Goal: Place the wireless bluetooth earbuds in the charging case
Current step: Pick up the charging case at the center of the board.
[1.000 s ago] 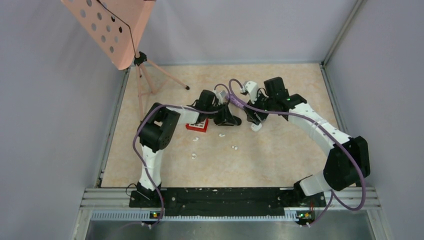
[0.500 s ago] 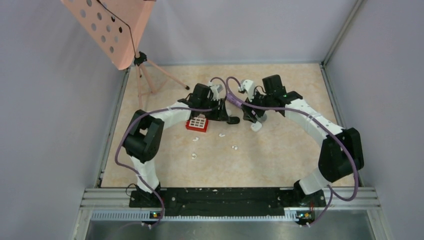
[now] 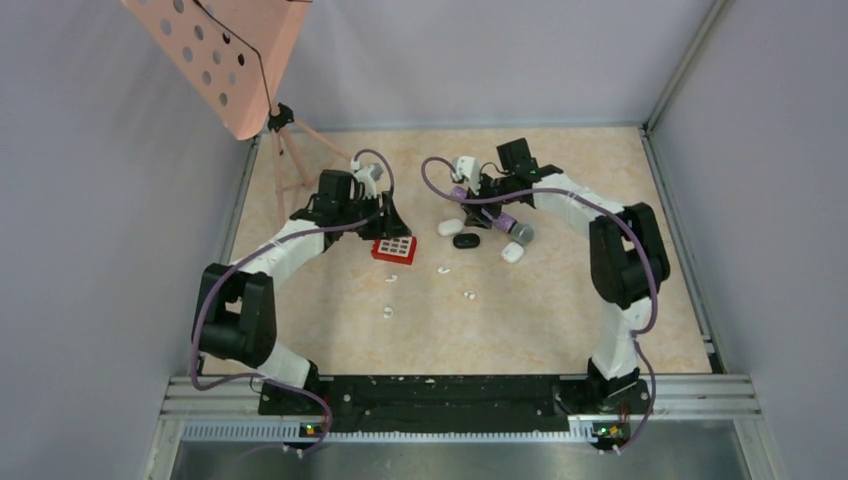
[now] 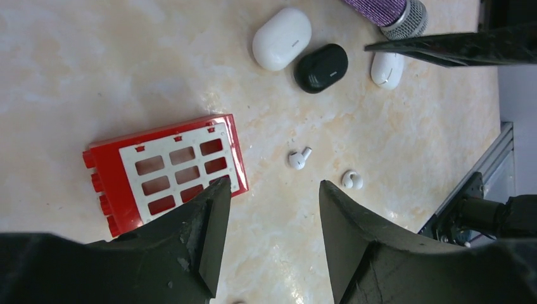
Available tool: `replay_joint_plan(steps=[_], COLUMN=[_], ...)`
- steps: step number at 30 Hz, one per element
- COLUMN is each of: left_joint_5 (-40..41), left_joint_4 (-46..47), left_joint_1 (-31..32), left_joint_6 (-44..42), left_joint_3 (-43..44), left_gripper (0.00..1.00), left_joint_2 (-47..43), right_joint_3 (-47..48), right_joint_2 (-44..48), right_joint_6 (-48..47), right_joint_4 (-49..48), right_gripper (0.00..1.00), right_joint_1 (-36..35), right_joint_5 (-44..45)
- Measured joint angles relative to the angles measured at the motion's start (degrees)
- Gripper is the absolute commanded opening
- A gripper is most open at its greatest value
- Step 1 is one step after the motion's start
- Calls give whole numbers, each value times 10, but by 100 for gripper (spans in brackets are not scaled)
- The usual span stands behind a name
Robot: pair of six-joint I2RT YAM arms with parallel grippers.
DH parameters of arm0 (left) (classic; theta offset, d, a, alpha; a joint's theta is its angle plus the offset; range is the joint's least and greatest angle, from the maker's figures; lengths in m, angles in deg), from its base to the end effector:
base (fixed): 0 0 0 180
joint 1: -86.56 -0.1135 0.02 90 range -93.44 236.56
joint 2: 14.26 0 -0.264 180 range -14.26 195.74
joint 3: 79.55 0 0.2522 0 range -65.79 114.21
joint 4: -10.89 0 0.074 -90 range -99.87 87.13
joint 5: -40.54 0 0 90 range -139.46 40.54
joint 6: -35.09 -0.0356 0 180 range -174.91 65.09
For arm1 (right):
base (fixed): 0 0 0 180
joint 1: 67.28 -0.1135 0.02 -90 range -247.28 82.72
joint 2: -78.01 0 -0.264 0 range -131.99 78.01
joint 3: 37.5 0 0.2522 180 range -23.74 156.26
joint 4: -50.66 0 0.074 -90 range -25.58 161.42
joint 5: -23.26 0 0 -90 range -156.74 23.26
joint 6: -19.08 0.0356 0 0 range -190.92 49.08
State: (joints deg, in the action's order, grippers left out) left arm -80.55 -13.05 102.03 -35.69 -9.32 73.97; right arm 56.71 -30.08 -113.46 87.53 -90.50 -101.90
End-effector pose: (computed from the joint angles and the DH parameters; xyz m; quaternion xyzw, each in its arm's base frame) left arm 0.3126 -0.1056 0.2296 0.0803 0.8830 -0.3506 0.3015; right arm 0.3706 0.1813 0.2241 -0.5727 0.6990 0.2267 0.3634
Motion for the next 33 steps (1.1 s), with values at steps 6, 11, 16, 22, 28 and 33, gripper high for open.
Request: replay_joint_plan(steps=[6, 11, 16, 22, 28, 33], left_joint_5=[-42, -58, -69, -79, -86, -87], left_joint_4=[-3, 0, 7, 20, 33, 43], left_joint_1=[-5, -12, -20, -27, -33, -34], left_joint_6=[-10, -11, -10, -6, 1, 3], left_joint_3=[-21, -30, -31, -36, -38, -47], left_gripper=[56, 56, 55, 54, 54, 54], left_joint_2=[-23, -32, -33, -33, -34, -34], right_joint_3=[62, 103, 130, 136, 153, 161], right_joint_2=[-76, -110, -136, -153, -176, -184], right_joint_6=[-40, -56, -72, -86, -99, -100], right_joint_4=[7, 18, 35, 68, 94, 108], right_gripper=[64, 64, 64, 63, 62, 51], right_joint_1=[-17, -29, -33, -37, -37, -37], right_joint_5=[6, 9, 16, 25, 26, 25])
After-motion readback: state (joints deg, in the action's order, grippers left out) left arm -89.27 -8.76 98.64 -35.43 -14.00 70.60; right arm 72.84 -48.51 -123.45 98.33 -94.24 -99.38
